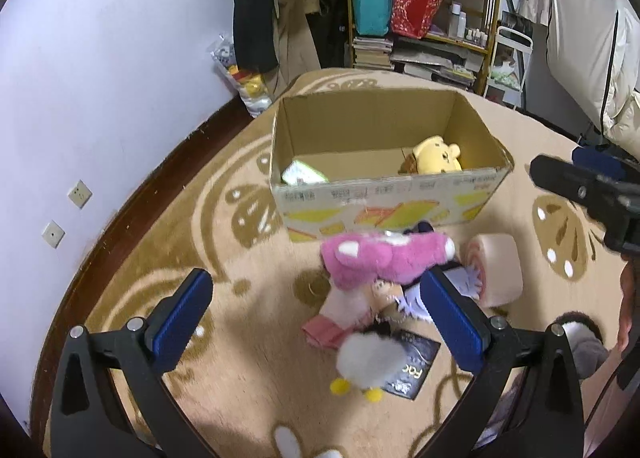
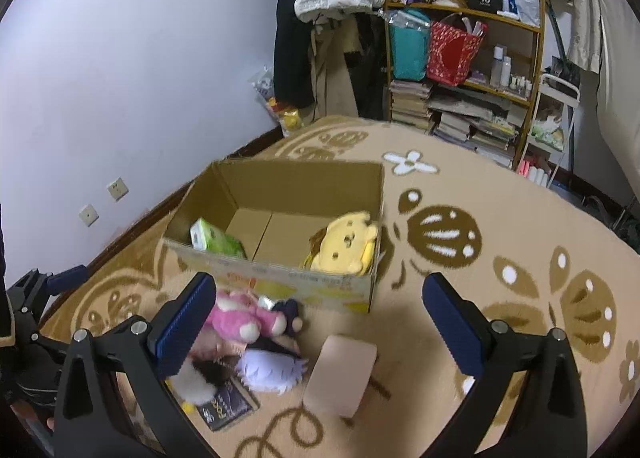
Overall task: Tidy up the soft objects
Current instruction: 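Grasp the pink-and-white roll cushion with the right tool while the left tool grasps the white fluffy plush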
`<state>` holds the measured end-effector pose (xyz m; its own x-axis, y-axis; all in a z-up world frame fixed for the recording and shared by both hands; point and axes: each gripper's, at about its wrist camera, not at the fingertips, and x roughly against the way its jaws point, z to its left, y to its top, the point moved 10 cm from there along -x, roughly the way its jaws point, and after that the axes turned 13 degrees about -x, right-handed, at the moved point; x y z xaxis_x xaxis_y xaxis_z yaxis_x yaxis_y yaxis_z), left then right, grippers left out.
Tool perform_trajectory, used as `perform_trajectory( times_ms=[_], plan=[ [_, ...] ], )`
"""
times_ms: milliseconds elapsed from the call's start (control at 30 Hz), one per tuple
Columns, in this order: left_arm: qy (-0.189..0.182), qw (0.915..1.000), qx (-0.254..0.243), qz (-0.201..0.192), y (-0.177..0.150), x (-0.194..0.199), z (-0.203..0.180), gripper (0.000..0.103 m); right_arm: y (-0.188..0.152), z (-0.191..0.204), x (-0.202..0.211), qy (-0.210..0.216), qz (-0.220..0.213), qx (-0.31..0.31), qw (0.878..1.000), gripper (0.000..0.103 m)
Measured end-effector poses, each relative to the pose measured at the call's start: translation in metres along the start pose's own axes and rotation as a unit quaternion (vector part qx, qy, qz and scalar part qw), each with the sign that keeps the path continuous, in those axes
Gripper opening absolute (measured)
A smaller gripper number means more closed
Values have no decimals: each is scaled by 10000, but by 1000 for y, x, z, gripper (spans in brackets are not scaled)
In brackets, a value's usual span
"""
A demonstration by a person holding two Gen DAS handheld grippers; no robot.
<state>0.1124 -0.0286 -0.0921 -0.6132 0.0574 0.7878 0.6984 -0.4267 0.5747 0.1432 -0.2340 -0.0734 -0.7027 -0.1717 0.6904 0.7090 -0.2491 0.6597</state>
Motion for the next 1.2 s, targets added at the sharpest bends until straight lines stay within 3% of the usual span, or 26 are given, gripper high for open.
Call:
perform_trajectory(
  times_ms=[367, 633, 867, 1200],
  plan=[
    [-354, 9988, 37, 343, -22, -17, -18, 103, -50, -9, -21, -138, 492, -90, 9987, 103],
    [-492, 9966, 121, 650, -37, -36, -23, 102, -64, -24, -38, -192, 806, -380, 9958, 103],
    [-644, 9929, 312, 949, -50, -54, -23, 102, -71, -41, -56, -510, 916, -596, 9927, 103],
    [-799, 9894, 172, 1203, -58, -68, -31, 102, -80, -56, -76, -592, 1199, -805, 9878, 103]
  ],
)
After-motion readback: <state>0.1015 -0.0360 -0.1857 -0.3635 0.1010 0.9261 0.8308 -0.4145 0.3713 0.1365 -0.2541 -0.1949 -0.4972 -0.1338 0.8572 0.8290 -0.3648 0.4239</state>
